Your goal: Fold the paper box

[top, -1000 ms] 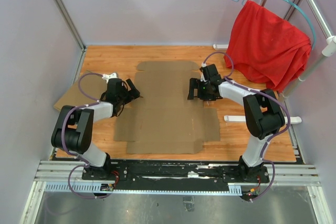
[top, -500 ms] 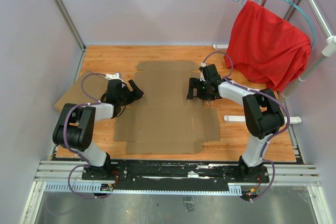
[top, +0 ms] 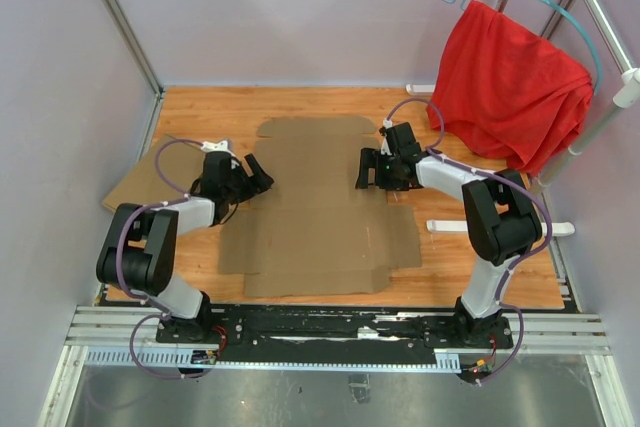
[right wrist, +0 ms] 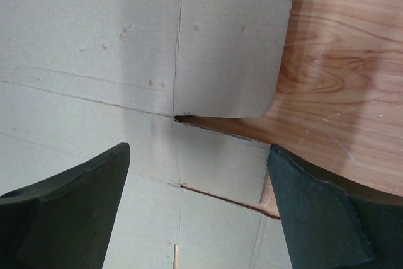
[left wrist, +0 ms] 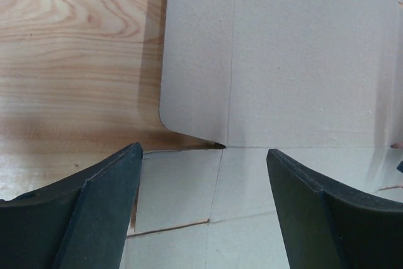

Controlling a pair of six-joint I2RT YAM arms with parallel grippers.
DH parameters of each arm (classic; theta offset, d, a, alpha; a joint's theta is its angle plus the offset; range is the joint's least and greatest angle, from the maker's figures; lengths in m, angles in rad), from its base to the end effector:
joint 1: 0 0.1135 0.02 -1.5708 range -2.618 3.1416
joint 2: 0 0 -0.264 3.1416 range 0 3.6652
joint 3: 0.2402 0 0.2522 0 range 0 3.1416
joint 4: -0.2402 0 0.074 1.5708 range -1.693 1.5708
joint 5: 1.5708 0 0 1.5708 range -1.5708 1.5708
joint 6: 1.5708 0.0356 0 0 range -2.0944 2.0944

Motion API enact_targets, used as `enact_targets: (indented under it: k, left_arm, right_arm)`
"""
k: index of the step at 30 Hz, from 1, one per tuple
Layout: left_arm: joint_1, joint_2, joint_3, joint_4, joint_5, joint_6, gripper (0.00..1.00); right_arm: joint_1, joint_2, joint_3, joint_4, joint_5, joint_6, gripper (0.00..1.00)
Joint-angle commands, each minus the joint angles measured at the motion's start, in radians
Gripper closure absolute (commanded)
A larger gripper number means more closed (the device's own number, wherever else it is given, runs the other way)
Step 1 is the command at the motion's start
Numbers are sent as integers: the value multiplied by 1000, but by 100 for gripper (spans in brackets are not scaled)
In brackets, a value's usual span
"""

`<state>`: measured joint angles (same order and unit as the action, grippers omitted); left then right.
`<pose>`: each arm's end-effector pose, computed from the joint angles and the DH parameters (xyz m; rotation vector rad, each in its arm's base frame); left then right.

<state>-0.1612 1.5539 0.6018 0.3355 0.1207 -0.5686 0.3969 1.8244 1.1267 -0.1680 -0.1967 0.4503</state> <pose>0.2912 -0.0517 0.1495 -0.3835 2.2017 -0.5382 0.3506 0.1545 0.1747 -0.0241 2.5116 0.6054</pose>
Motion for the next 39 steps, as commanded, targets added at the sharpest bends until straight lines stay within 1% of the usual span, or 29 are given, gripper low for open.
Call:
enact_targets:
  k: [1, 6, 10, 14, 22, 32, 39]
  left_arm:
    - [-19, -79, -1, -61, 42, 4, 16]
    - [-32, -129, 1, -83, 54, -11, 17]
    - [-48, -136, 1, -59, 75, -26, 17]
    - [-63, -100, 5, -27, 103, -44, 19]
    - [-90, -44, 14, -7, 91, -47, 19]
    - [-90, 8, 2, 8, 77, -42, 20]
    - [-90, 34, -8, 17, 67, -45, 20]
  right_arm:
    - [14, -10, -32, 12, -44, 18, 10]
    - [17, -27, -36, 12, -45, 17, 10]
    - [27, -34, -39, 22, -60, 19, 11]
    - [44, -43, -32, 19, -61, 18, 11]
    - [86, -79, -3, -27, -23, -2, 12]
    - [133, -102, 28, -51, -13, -3, 12]
    - [186, -82, 71, -61, -14, -7, 12]
